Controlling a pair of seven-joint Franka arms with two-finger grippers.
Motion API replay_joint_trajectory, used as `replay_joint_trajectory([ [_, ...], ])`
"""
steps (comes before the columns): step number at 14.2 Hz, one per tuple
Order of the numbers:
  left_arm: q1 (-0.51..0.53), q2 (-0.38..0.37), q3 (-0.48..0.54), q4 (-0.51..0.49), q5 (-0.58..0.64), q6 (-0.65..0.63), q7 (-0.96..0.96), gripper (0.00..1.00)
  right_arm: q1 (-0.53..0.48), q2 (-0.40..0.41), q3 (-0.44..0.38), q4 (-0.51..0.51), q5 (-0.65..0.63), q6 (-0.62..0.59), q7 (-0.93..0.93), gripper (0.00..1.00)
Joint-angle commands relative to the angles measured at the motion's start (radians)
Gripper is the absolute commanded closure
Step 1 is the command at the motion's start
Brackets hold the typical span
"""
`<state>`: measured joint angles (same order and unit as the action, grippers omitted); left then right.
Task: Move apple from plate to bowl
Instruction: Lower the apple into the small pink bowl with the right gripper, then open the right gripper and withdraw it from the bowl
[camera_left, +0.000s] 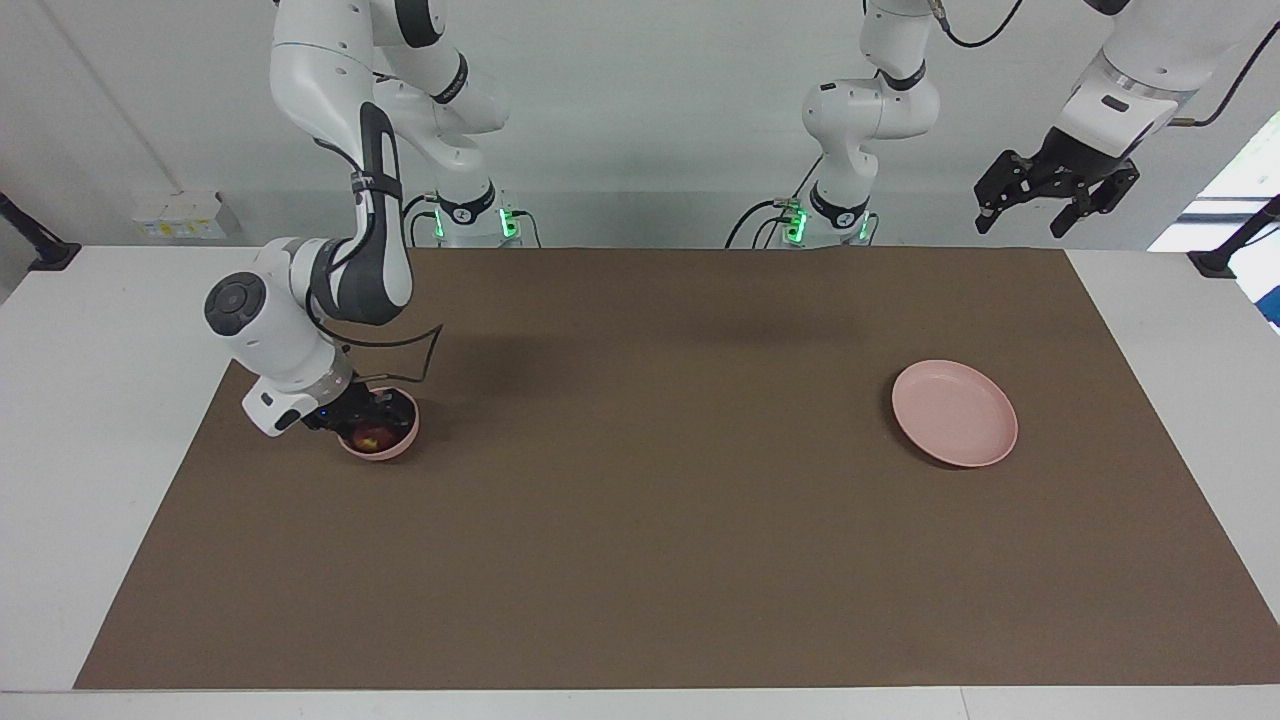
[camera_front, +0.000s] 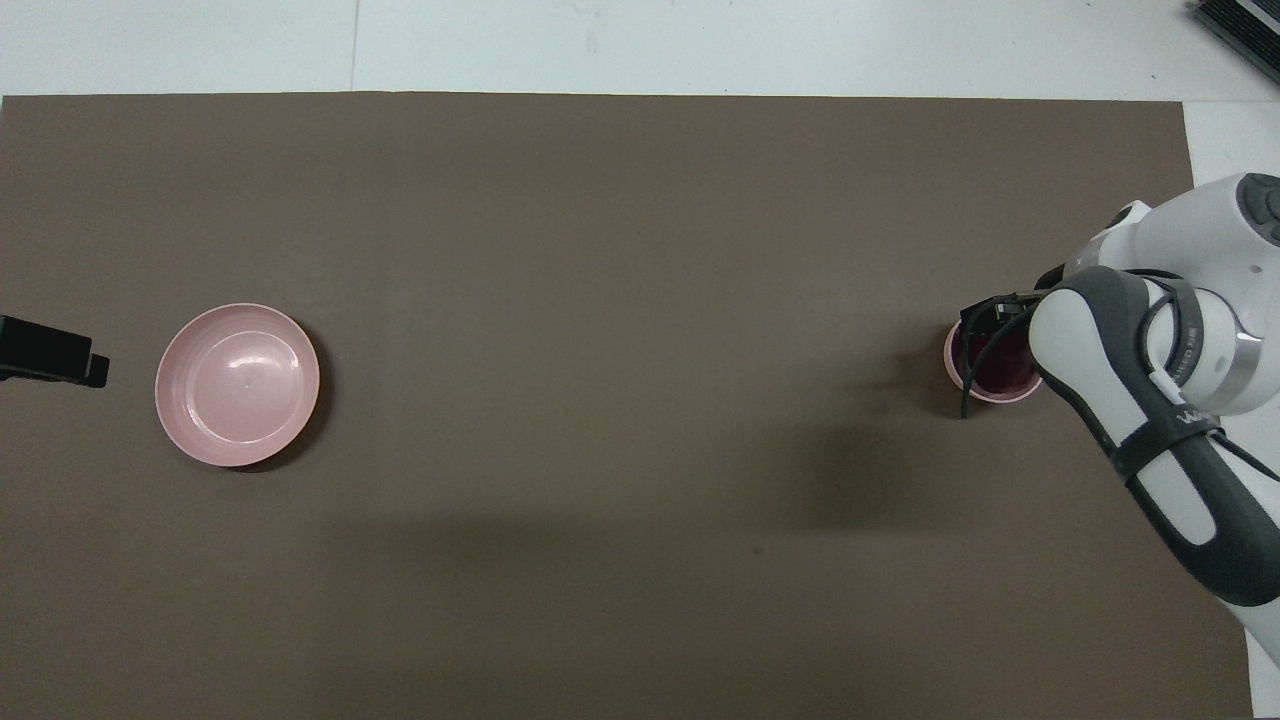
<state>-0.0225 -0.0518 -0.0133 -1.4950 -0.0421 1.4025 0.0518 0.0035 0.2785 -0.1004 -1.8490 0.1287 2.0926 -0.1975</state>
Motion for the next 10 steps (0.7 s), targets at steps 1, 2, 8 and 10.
replay_joint_trajectory([
  [1,-0.011,0.003,0.003,0.018,0.018,-0.019,-0.001,0.0,0.0,-0.088,0.007,-0.001,-0.035,-0.06,0.052,0.0],
  [2,-0.014,0.003,0.003,0.018,0.018,-0.02,-0.001,0.0,0.0,-0.107,0.008,0.007,-0.055,-0.089,0.07,0.0],
  [8,-0.014,0.003,0.004,0.018,0.018,-0.02,-0.001,0.0,0.064,-0.274,0.025,0.051,-0.156,-0.281,0.262,0.0],
  [10,-0.013,0.003,0.003,0.018,0.018,-0.02,-0.001,0.0,0.093,-0.314,0.025,0.053,-0.162,-0.315,0.306,0.0],
])
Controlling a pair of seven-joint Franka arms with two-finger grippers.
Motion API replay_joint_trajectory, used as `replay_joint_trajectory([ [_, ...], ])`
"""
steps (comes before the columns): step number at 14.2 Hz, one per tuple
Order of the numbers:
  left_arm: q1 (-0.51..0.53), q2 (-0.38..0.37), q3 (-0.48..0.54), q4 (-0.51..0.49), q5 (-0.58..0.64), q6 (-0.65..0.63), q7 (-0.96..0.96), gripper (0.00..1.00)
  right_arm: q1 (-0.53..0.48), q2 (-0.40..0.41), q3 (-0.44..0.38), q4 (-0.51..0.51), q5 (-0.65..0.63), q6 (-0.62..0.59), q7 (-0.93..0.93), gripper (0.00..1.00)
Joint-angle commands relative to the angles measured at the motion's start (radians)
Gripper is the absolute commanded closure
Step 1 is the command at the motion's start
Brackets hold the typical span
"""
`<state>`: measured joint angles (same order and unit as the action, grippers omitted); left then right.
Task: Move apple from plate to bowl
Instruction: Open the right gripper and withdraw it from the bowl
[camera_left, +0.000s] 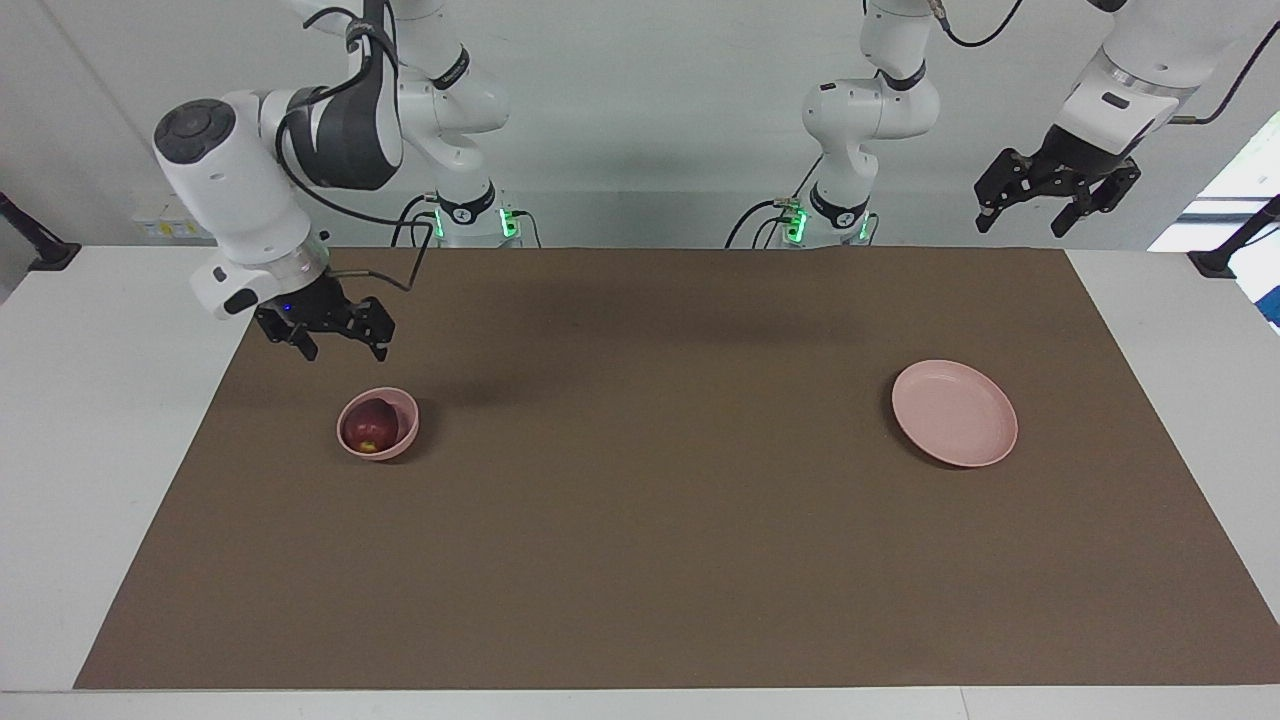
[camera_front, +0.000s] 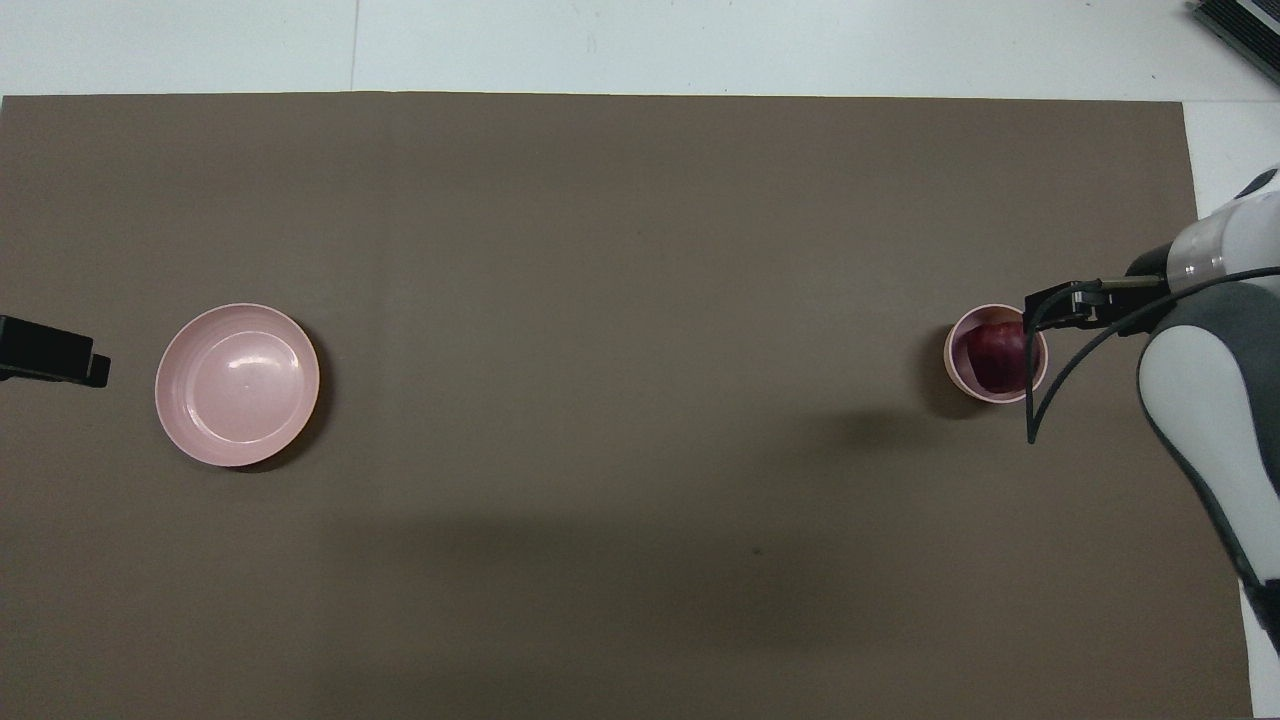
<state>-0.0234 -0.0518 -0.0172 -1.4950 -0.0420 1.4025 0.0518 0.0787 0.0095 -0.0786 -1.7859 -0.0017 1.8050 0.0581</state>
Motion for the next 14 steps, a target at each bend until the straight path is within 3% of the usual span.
replay_joint_trajectory([
  [1,-0.01,0.001,0.006,0.018,0.017,-0.02,-0.001,0.0,0.019,-0.066,0.003,-0.009,-0.032,-0.044,0.051,0.0],
  [8,-0.001,0.001,0.006,0.018,0.017,-0.022,-0.003,0.0,0.003,-0.103,-0.02,0.247,-0.027,-0.387,0.037,0.0],
  [14,-0.001,0.006,0.006,0.019,0.016,-0.004,0.003,0.0,0.0,-0.178,-0.017,0.183,-0.011,-0.402,-0.001,0.0],
])
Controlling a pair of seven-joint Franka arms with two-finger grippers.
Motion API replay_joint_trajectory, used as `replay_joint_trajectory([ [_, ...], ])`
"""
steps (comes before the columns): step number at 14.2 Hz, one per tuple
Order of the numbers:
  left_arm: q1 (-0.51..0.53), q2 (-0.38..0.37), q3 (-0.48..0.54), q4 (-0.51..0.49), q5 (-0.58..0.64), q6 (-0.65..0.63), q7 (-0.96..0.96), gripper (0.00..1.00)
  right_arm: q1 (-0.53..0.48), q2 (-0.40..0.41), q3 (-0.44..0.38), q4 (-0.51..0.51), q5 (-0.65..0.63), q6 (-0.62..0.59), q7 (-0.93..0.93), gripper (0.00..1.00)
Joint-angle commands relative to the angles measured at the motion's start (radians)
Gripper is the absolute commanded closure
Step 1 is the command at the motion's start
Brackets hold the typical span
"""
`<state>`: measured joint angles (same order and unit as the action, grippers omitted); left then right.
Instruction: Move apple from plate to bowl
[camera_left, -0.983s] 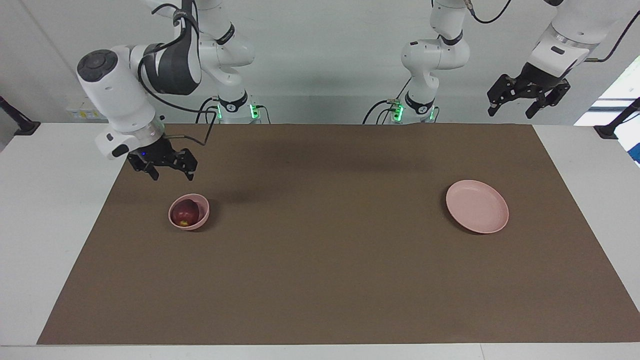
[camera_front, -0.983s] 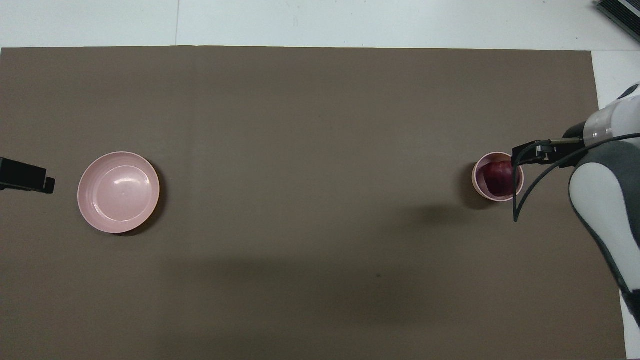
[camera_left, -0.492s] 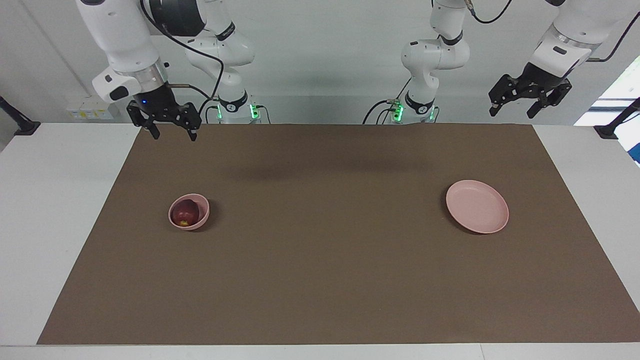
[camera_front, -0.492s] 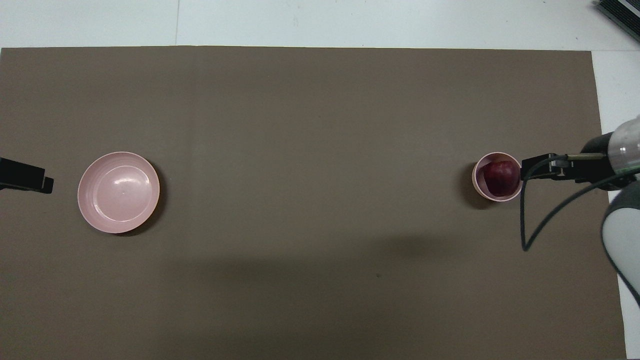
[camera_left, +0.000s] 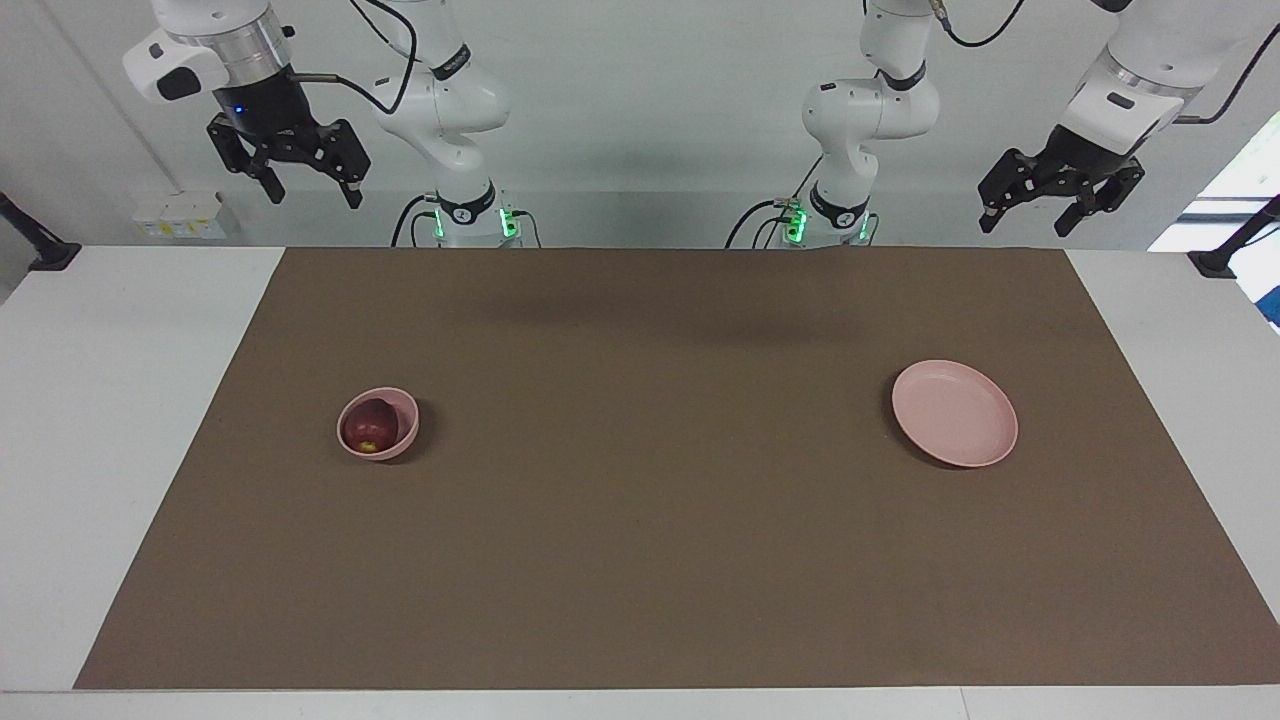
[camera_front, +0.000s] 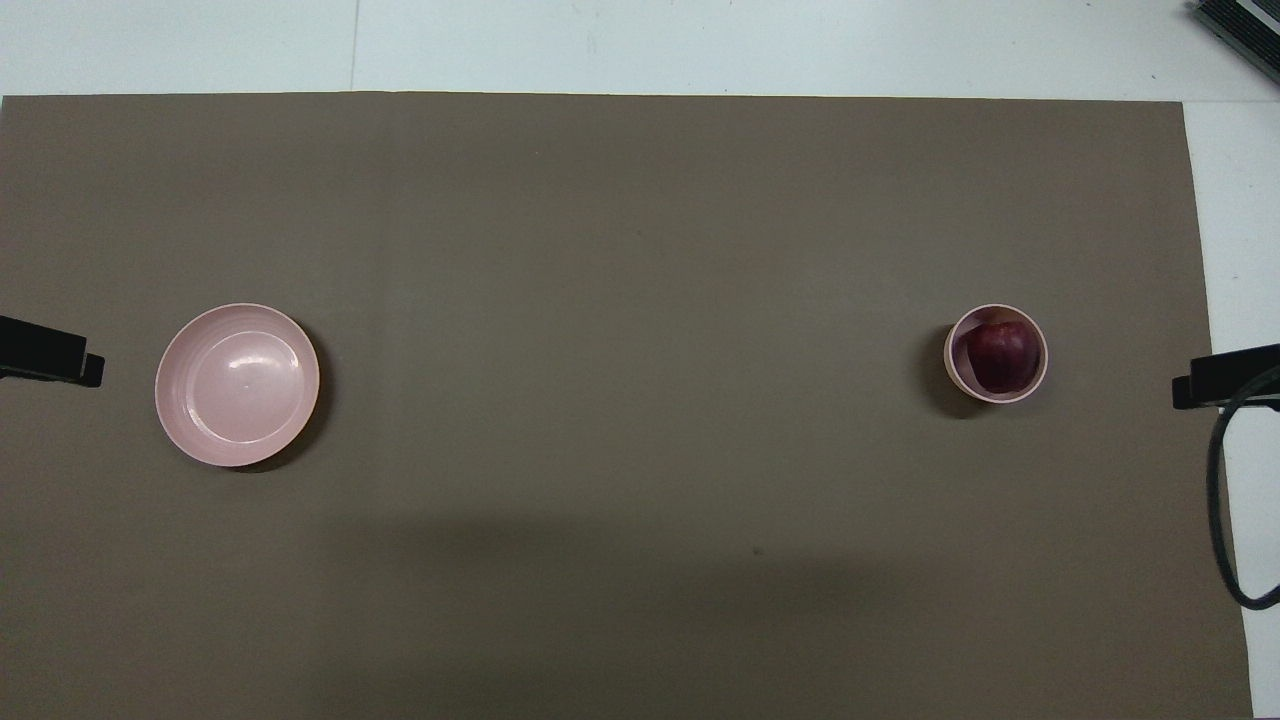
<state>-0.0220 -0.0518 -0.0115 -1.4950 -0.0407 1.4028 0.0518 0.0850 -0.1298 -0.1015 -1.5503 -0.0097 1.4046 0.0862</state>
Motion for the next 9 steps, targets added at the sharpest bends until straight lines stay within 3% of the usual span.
replay_joint_trajectory([
  [1,-0.003,0.009,0.001,0.021,0.019,0.037,-0.001,0.0,-0.008,-0.04,0.006,-0.054,-0.003,-0.001,-0.032,0.0],
  [9,0.001,-0.013,0.001,-0.016,0.056,0.062,0.06,0.0,-0.011,-0.036,0.005,-0.056,-0.03,0.059,-0.112,0.0],
])
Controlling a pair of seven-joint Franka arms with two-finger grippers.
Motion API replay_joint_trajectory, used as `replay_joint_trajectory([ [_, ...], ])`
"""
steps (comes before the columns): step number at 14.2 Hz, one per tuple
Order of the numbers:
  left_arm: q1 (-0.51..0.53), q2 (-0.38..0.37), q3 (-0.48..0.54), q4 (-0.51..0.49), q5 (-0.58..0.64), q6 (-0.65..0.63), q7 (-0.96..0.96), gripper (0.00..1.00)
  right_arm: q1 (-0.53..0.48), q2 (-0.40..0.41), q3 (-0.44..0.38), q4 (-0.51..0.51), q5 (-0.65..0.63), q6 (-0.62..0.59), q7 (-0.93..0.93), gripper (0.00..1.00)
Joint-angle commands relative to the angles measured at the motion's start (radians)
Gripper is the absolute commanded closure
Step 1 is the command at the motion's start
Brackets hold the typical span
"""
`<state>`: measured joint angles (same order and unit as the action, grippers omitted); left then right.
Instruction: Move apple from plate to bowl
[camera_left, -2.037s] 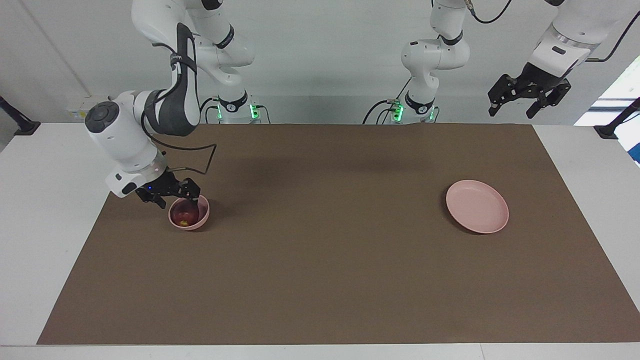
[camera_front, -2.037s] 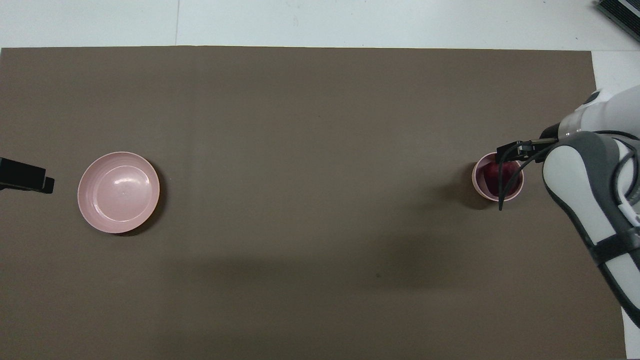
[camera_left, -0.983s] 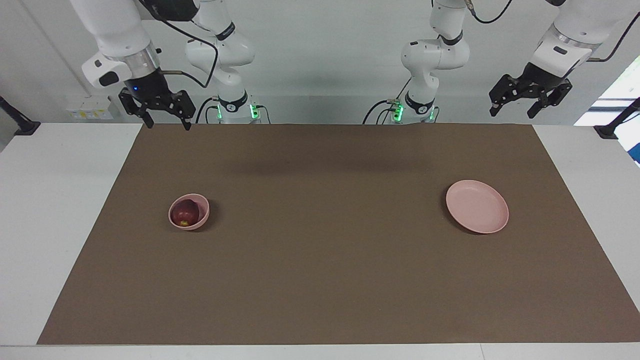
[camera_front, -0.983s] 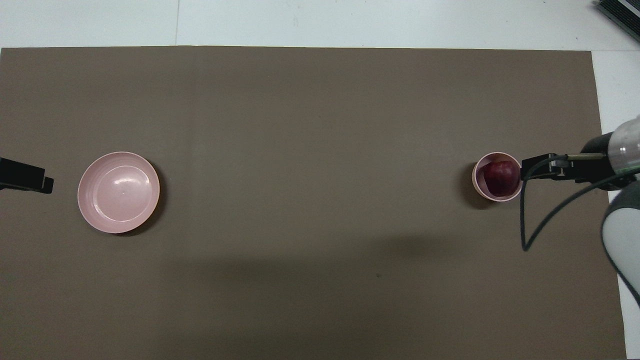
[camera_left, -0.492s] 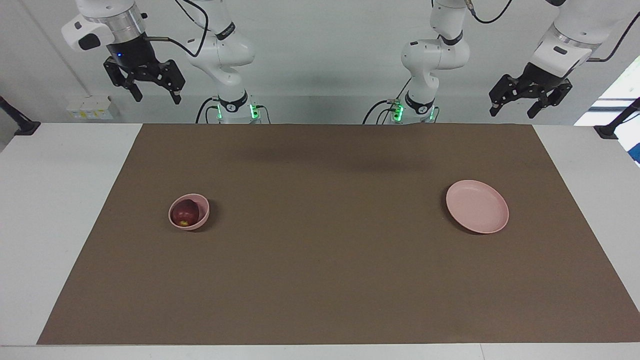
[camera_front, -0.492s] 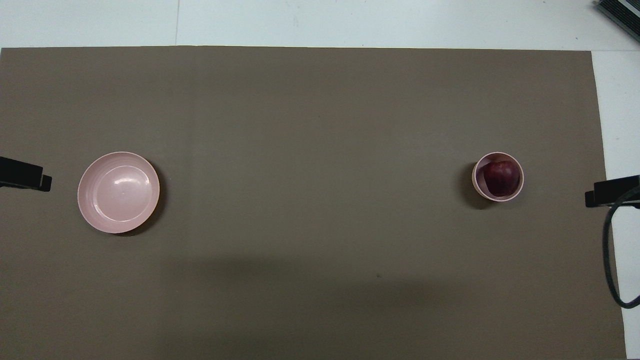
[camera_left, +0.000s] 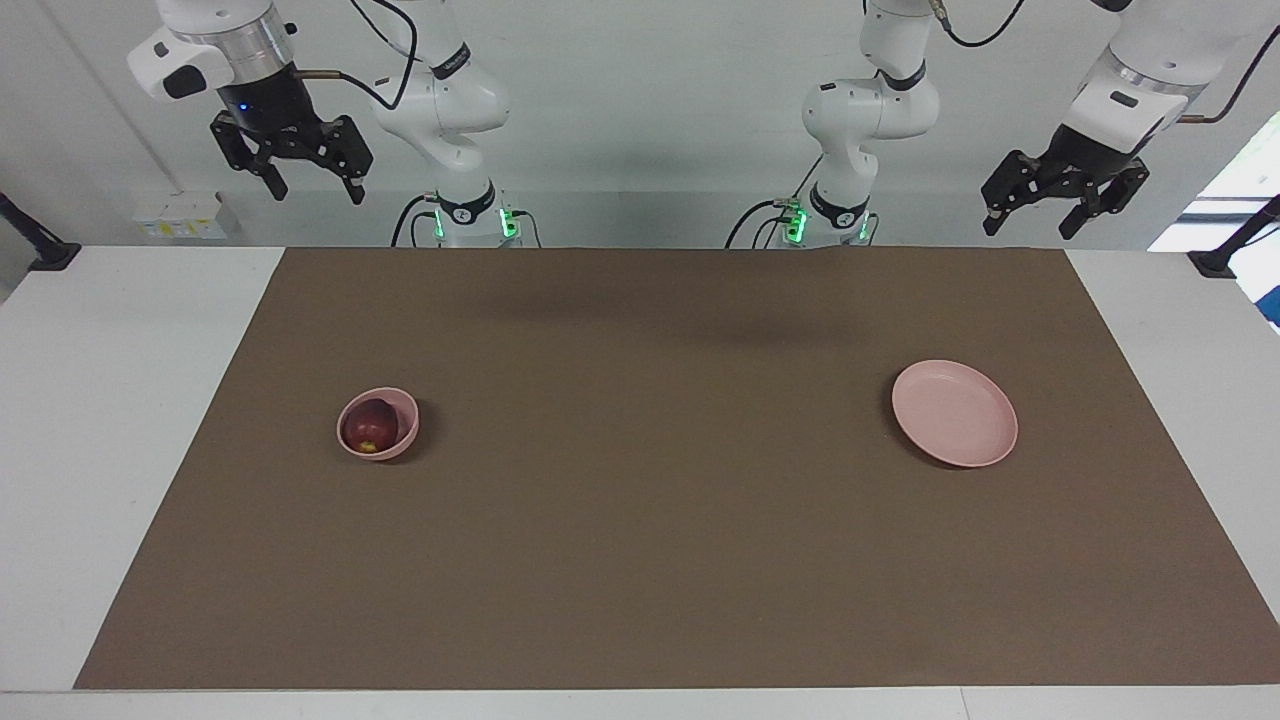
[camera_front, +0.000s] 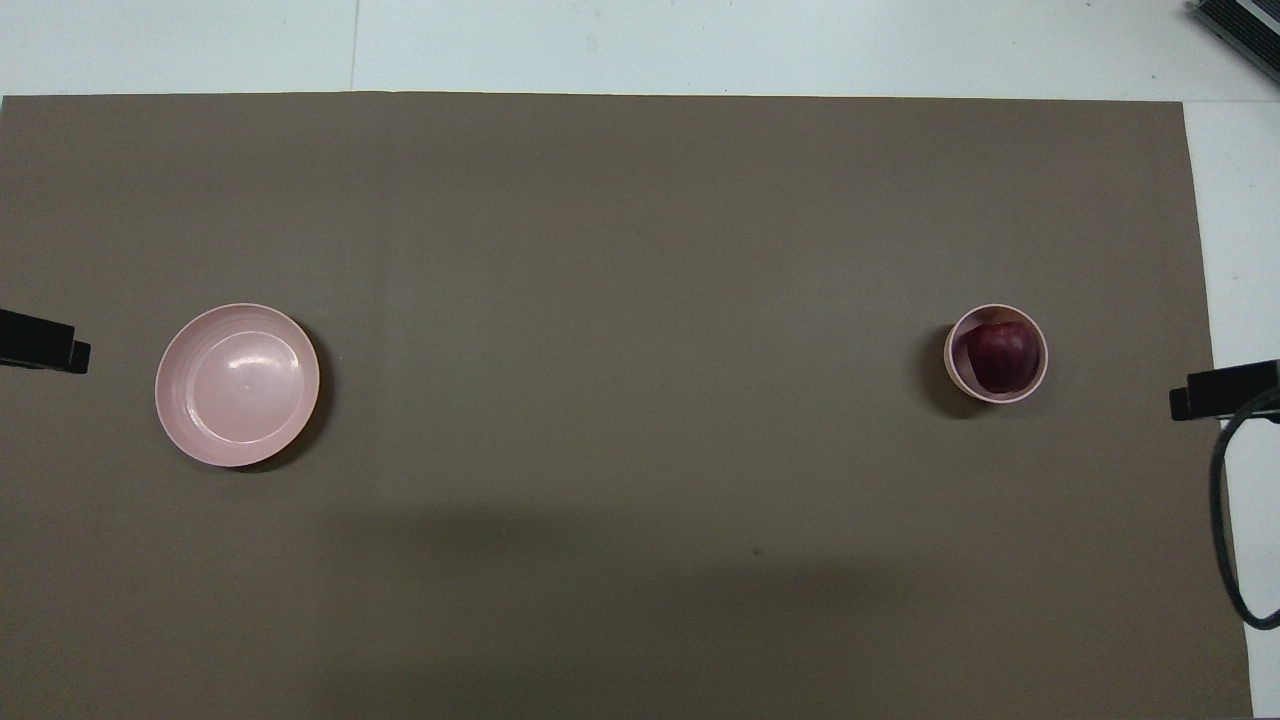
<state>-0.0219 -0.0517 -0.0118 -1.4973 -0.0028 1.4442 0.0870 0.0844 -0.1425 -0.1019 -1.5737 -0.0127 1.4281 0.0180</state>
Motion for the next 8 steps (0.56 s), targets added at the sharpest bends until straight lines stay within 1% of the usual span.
replay_joint_trajectory([
  [1,0.0,-0.013,0.001,-0.014,0.017,0.021,0.024,0.0,-0.009,-0.023,0.005,-0.032,-0.029,0.035,-0.044,0.0],
  [8,0.002,-0.011,0.0,-0.012,0.017,0.024,0.02,0.0,-0.008,-0.026,0.005,-0.037,-0.029,0.034,-0.046,0.0],
])
